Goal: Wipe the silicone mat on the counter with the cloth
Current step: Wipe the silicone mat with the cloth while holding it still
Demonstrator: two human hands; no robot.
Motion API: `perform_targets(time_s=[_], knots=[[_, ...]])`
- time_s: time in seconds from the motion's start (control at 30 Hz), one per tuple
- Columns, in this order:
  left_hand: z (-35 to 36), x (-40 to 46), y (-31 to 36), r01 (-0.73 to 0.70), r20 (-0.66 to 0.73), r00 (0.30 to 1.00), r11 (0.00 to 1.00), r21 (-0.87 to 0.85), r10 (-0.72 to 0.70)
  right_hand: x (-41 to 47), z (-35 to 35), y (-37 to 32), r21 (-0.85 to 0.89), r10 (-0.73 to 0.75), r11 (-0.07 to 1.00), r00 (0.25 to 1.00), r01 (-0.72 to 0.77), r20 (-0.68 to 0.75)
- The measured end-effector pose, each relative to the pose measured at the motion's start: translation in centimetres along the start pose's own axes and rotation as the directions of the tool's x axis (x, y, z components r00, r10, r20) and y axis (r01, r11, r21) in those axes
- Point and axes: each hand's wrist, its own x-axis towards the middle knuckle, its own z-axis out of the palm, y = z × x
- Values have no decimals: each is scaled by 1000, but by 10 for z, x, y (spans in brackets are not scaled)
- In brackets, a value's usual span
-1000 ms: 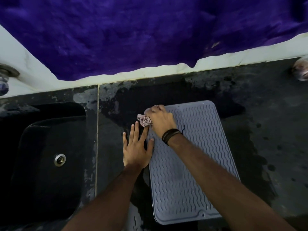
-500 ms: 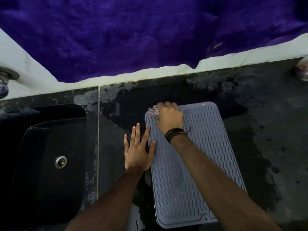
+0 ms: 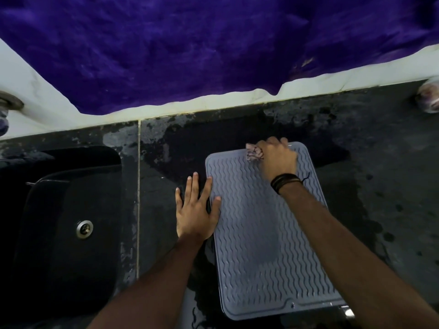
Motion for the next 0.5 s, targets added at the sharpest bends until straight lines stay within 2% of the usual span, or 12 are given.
perform_targets(time_s=[0.17, 0.23, 0.37, 0.43, 0.5], knots=[[0, 1, 0, -3, -2, 1000, 1000, -2, 3, 3, -4, -51, 34, 65, 997, 997, -66, 27], [1, 2, 0, -6, -1, 1000, 1000, 13, 6, -2, -2, -87, 41, 10, 999, 999, -12, 51], [3, 3, -2, -3, 30, 1000, 998, 57, 1, -16, 6, -142, 73, -220, 974, 973, 215, 72], [3, 3, -3, 0, 37, 999, 998, 59, -2, -18, 9, -144, 87, -288, 955, 956, 283, 59], [1, 2, -1, -4, 8, 1000, 999, 46, 3, -15, 8, -130, 100, -286, 954, 957, 281, 41]])
